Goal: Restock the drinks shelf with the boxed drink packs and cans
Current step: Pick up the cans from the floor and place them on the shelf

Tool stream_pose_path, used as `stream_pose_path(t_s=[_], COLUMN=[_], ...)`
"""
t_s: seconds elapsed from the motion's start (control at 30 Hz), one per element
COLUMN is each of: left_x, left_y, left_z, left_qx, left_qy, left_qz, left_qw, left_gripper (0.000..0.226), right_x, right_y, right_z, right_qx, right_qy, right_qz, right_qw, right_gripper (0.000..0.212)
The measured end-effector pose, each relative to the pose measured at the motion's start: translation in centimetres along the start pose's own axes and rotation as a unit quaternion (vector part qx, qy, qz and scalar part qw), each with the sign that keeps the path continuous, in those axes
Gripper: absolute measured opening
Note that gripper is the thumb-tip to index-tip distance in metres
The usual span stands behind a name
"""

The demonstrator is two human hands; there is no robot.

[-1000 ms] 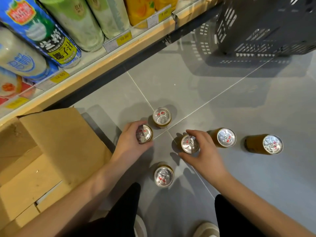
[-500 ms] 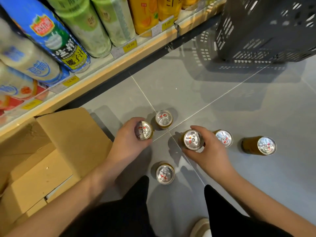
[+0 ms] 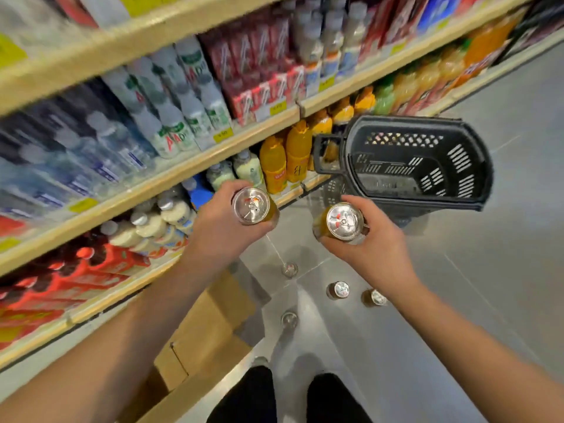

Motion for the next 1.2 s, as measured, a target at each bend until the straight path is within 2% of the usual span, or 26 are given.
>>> stream_pose_path(t_s=[0.23,0.4,0.5,0.67,0.73,1.1,1.2], left_x=[-4.0,-7.7,-9.8,-13.9,-15.2,-18.6,-18.8], left_y=[-22.8,-34.3,-38.8,-42.8,-43.5,-45.0,-45.1], left_z=[11.2,17.1,20.0,22.8,23.3,24.2,24.4], left_qx=[-0.008,-0.016,-0.069,-0.135,-0.154,-0.182,-0.168], left_qy=[-0.004,-0.053,-0.068,-0.092,-0.099,-0.131,-0.149], left_qz=[-0.065,-0.148,-0.186,-0.220,-0.223,-0.218,-0.214], left_qw=[0.998,0.987,0.978,0.962,0.957,0.950,0.951], left_gripper=[0.065,0.074,0.073,0.063,0.060,0.064,0.062], right_x=[-2.1,-4.7,-6.5,-9.8,-10.9,-12.0,-11.0], right_y=[15.6,24.1,28.1,32.1,33.0,35.2,35.8], right_z=[19.2,29.5,33.6,36.9,37.3,38.2,38.1], right_qx=[0.021,0.045,0.068,0.104,0.122,0.135,0.145], right_qy=[-0.043,-0.080,-0.108,-0.141,-0.145,-0.133,-0.123], right_qz=[0.041,0.083,0.113,0.151,0.164,0.211,0.225], right_qw=[0.998,0.992,0.985,0.973,0.968,0.959,0.956], right_gripper=[0.076,0.083,0.080,0.057,0.053,0.052,0.059])
Point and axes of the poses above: each hand's wrist, its own x-axis towards the middle knuckle, its own z-axis out of the back of the hand, y = z × x, the point moved 1 cm from there along x, towards the middle knuckle, and after that the axes turned 14 degrees about -x, right-handed, at the moved point
